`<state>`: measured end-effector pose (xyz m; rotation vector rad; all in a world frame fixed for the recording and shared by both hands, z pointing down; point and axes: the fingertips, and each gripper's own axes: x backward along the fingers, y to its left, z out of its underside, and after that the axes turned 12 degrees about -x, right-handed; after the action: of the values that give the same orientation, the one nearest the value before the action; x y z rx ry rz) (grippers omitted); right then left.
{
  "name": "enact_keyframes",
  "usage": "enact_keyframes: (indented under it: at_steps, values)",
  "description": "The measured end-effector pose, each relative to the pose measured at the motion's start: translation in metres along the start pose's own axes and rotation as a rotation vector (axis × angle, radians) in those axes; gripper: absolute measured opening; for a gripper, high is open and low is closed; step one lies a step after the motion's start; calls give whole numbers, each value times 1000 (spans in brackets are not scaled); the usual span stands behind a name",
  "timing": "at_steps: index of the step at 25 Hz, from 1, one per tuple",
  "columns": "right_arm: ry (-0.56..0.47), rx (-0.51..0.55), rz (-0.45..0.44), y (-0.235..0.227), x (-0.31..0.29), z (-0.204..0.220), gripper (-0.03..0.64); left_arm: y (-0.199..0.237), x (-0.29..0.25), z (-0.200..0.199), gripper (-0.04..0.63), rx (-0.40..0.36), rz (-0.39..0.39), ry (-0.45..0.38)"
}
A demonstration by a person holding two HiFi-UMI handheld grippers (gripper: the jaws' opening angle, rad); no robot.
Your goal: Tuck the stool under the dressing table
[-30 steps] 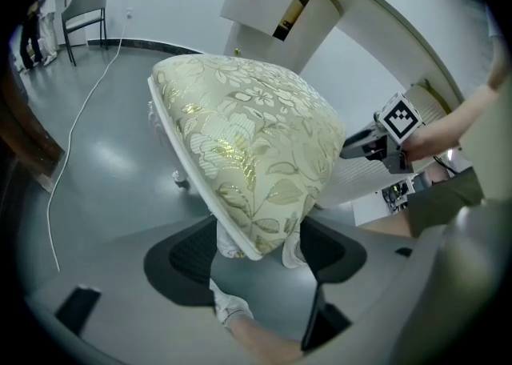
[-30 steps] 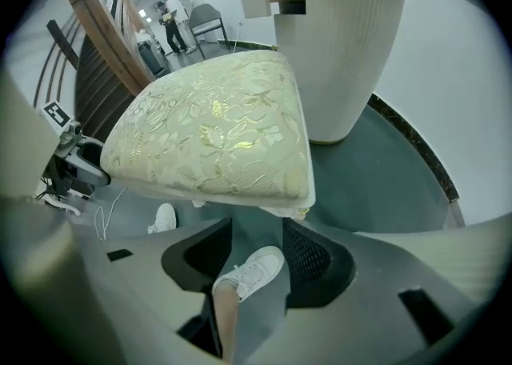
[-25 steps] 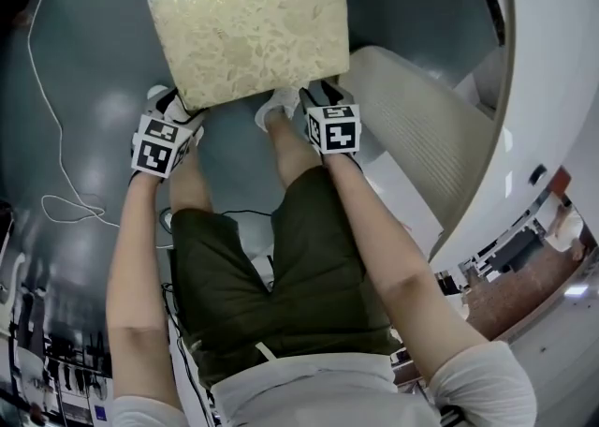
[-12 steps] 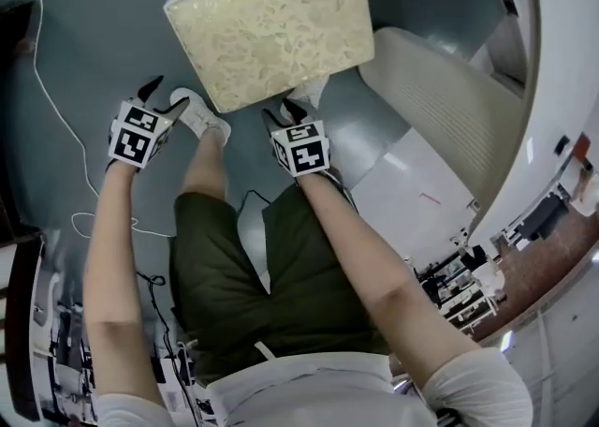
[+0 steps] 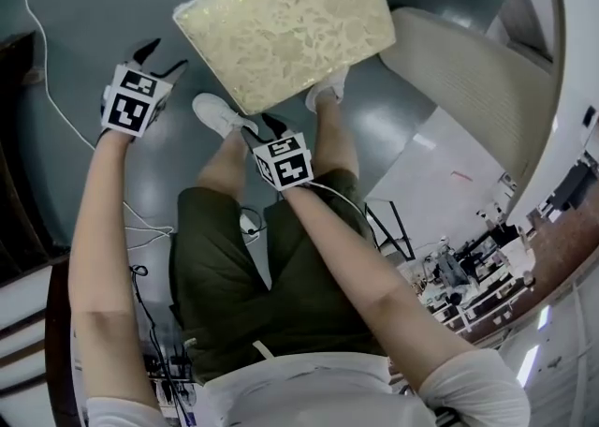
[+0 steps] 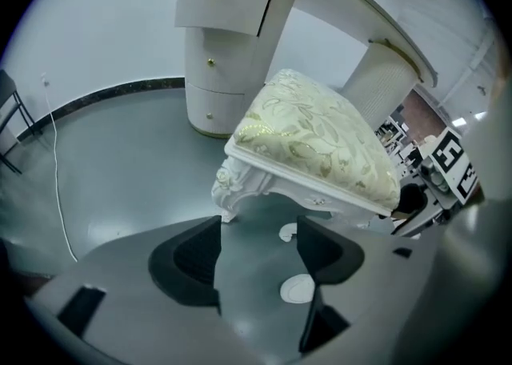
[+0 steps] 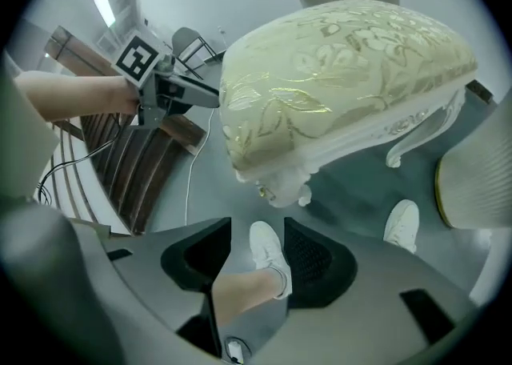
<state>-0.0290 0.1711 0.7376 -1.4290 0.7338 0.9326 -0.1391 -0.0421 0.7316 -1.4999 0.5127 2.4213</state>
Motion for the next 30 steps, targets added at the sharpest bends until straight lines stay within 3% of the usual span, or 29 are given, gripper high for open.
enact_keyframes:
  at_steps: [7, 12, 17, 30]
  values:
    - [-103, -114, -1, 10, -10, -32, 204, 20, -11, -22, 285, -63, -10, -7]
    - [-129, -249, 0, 3, -9, -38, 201, 26, -18, -35, 210, -101, -61, -6]
    - [-122, -260, -11, 6, -9, -39, 187, 20, -21, -39, 138, -204, -79, 31]
    - [-126, -319, 10, 2, -4, -35, 164, 13, -18, -39, 129, -237, -129, 26]
